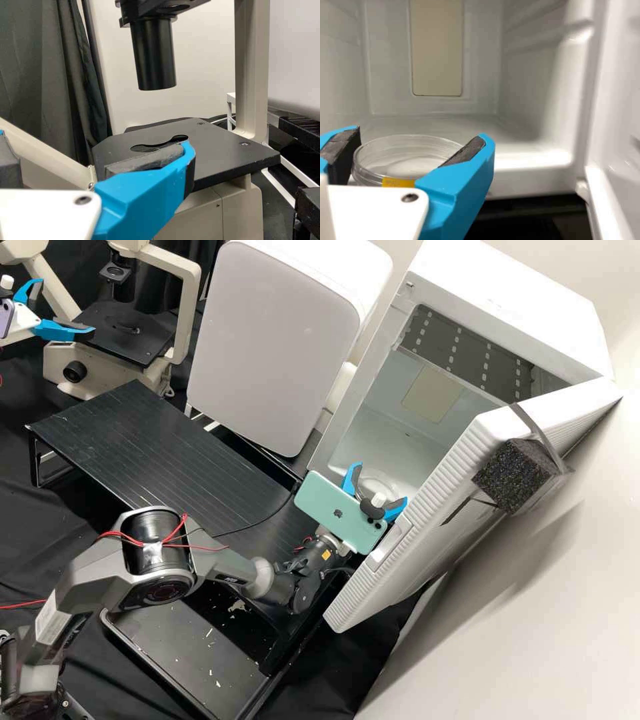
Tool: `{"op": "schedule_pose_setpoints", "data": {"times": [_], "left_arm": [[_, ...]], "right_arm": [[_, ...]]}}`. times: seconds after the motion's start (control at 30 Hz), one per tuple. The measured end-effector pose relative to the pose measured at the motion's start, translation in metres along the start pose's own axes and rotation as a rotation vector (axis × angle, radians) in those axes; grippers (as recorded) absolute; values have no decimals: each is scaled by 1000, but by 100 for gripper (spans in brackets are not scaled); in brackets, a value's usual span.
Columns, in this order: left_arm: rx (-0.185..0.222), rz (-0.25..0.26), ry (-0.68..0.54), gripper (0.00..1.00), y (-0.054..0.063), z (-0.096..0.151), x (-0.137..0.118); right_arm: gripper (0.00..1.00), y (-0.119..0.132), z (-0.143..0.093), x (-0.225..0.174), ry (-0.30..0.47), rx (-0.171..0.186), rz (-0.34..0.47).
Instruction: Take the petri dish out of the incubator
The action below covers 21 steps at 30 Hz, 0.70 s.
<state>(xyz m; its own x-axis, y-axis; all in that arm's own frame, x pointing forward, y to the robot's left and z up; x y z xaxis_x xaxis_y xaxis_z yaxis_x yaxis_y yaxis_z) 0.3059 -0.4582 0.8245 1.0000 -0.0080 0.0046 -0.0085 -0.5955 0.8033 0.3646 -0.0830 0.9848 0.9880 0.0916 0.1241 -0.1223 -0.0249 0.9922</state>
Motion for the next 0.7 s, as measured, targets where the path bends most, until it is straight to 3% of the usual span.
{"op": "schedule_pose_setpoints", "data": {"times": [0.23,0.4,0.7], "left_arm": [[0,0,0,100,0,0,0],[0,0,0,100,0,0,0],[0,0,0,100,0,0,0]], "right_arm": [[0,-17,-19,-39,62,63,14],[0,-35,-38,-70,45,98,-4],[0,-49,-60,-103,37,69,-18]]}}
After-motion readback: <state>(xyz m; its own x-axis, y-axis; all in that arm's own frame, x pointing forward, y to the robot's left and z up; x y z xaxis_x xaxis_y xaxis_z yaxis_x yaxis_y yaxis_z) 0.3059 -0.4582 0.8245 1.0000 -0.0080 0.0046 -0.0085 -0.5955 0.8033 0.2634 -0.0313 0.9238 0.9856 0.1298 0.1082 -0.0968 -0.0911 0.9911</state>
